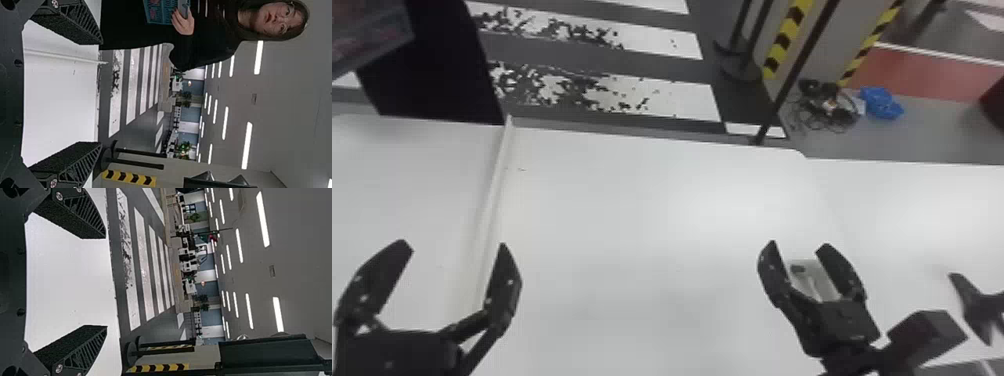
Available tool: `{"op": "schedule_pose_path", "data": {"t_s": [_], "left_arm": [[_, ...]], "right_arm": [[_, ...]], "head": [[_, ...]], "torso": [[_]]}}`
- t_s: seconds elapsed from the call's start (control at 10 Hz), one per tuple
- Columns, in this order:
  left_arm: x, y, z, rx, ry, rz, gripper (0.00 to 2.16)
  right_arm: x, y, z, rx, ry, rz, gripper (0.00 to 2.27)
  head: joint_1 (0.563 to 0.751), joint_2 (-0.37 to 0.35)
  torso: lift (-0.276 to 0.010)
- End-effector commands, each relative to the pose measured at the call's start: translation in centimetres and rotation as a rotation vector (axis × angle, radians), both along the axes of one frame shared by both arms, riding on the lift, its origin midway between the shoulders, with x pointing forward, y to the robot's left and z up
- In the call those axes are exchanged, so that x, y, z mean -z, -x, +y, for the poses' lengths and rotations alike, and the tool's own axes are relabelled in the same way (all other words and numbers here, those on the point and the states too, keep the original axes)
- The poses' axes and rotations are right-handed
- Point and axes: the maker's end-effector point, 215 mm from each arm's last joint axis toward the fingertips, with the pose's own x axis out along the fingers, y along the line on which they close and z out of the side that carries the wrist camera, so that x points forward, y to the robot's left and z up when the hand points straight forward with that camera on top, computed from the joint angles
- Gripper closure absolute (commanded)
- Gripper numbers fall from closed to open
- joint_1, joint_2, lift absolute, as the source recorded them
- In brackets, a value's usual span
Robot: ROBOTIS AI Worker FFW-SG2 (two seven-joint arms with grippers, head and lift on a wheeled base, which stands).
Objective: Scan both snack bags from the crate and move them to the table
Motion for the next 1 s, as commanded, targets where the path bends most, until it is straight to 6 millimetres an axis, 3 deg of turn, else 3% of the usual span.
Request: {"op": "schedule_pose_path", "data": {"t_s": [0.0, 0.9], "left_arm": [[-0.04, 0.02, -0.12, 0.002, 0.002, 0.0, 0.08], [-0.49, 0.13, -0.66, 0.011, 0.002, -0.007, 0.08]], "right_arm": [[-0.06, 0.01, -0.2, 0.003, -0.002, -0.002, 0.11], [-0.34, 0.1, -0.72, 0.002, -0.011, -0.009, 0.11]], "head": [[0.695, -0.241], [0.695, -0.267]], "torso": [[-0.087], [-0.087]]}}
